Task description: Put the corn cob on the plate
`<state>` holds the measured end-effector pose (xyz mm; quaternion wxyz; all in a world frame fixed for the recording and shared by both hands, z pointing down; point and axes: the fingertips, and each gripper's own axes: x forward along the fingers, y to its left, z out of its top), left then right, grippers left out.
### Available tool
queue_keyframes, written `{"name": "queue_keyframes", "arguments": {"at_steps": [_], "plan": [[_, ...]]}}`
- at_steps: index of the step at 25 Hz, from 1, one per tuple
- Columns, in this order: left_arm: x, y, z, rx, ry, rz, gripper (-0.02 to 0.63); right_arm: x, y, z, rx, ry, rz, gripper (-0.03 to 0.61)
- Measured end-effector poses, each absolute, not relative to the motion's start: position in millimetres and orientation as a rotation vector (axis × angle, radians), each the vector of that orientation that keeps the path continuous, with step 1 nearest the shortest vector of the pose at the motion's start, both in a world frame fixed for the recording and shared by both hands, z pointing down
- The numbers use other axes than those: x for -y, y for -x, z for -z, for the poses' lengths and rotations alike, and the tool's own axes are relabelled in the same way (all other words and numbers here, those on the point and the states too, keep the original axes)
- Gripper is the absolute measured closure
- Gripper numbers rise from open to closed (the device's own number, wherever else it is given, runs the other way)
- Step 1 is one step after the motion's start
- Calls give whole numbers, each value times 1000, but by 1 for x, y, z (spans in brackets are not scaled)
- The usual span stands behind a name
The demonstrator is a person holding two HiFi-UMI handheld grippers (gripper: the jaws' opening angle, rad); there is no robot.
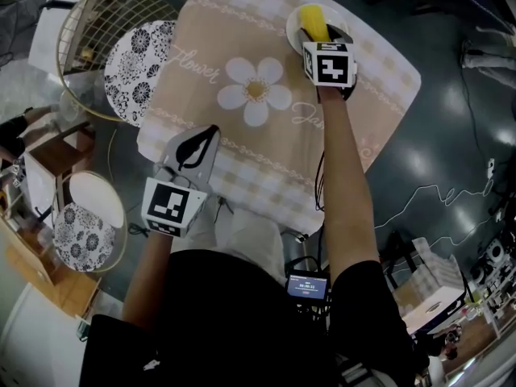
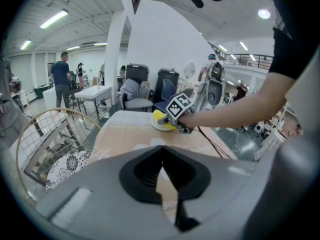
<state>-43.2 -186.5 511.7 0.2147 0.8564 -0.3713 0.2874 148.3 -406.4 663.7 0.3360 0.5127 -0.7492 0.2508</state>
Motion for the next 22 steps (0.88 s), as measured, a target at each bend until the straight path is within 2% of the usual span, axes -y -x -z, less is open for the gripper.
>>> {"name": "queue_keyframes", "arguments": {"at_steps": [22], "plan": [[194,54,-506,1050,-2381,-778,609,407,-142,-656,1947,-1339,-576,324]]}}
